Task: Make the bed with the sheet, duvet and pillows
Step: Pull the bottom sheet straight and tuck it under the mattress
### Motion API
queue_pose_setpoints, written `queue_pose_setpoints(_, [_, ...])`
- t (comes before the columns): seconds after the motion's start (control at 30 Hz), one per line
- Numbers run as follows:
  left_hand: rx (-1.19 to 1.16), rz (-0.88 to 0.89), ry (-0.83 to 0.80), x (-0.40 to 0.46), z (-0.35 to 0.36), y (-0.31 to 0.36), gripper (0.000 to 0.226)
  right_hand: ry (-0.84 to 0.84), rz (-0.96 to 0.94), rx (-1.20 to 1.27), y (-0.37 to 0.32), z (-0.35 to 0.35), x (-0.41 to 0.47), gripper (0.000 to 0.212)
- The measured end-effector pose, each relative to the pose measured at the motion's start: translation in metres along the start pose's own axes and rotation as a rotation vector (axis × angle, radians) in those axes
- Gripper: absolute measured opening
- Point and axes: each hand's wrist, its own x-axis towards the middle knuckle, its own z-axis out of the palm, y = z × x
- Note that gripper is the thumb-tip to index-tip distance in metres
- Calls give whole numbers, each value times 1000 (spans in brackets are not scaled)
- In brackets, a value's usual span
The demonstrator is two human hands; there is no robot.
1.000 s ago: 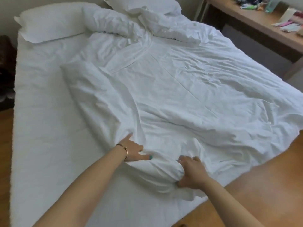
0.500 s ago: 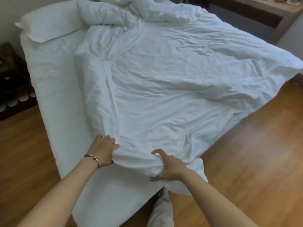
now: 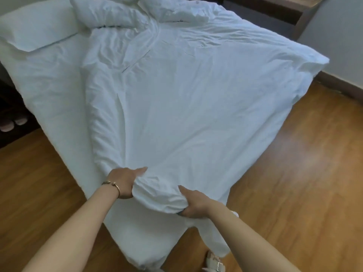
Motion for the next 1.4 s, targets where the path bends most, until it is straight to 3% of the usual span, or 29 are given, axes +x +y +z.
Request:
queue_pose_setpoints(0.2, [0, 168, 8, -34, 69, -51, 81, -130, 163, -65, -54, 90, 24, 66])
queue_pose_setpoints(0.3, [-11, 165, -50, -51, 104, -67, 80, -183, 205, -73, -65, 128, 30, 65])
queue_pose_setpoints(0.37, [31, 188, -75, -51, 123, -83, 82, -137, 266, -102, -76, 152, 44, 67])
queue_pose_setpoints(0.43, [129, 245, -209, -51, 140, -87, 91, -56, 350, -183, -79, 178, 46, 81])
queue_pose_setpoints(0.53, [58, 289, -388, -68, 176, -73, 101, -190, 426, -179, -70, 216, 23, 105])
queue_pose_setpoints(0.6, [-62, 330, -458, -73, 181, -68, 84, -191, 482, -24, -69, 232, 8, 87])
queue_pose_setpoints(0.63, [-140, 335, -441, -73, 177, -66, 70, -83, 490, 40, -72, 236, 5, 71])
queue_pose_setpoints(0.67, [-200, 319, -372, -70, 170, -63, 56, 61, 499, 86, -77, 236, 7, 57])
queue_pose_setpoints(0.73, [-198, 249, -62, -58, 163, -59, 46, 303, 490, 132, -86, 230, 17, 50])
queue_pose_setpoints(0.77, [-149, 196, 75, -53, 162, -59, 52, 370, 465, 143, -88, 227, 25, 57])
queue_pose_setpoints(0.8, [-121, 138, 93, -49, 166, -63, 64, 378, 447, 146, -88, 228, 32, 65])
queue_pose_setpoints(0.93, [-73, 91, -374, -73, 200, -91, 91, 49, 524, 3, -103, 259, 39, 61])
queue_pose_setpoints(1.03, [-32, 140, -607, -125, 217, -109, 66, -98, 540, -39, -130, 290, 29, 47])
queue_pose_setpoints(1.1, [-27, 168, -567, -148, 220, -123, 53, -7, 562, 80, -149, 299, 28, 43])
queue_pose_setpoints(1.17, [-239, 114, -479, -156, 208, -132, 45, 115, 598, 220, -167, 296, 29, 44])
queue_pose_setpoints(1.27, [-555, 108, -507, -150, 173, -147, 34, 139, 596, 283, -194, 276, 43, 44])
queue_pose_setpoints(1.4, [-560, 176, -420, -111, 126, -197, 38, 227, 580, 354, -235, 232, 93, 43])
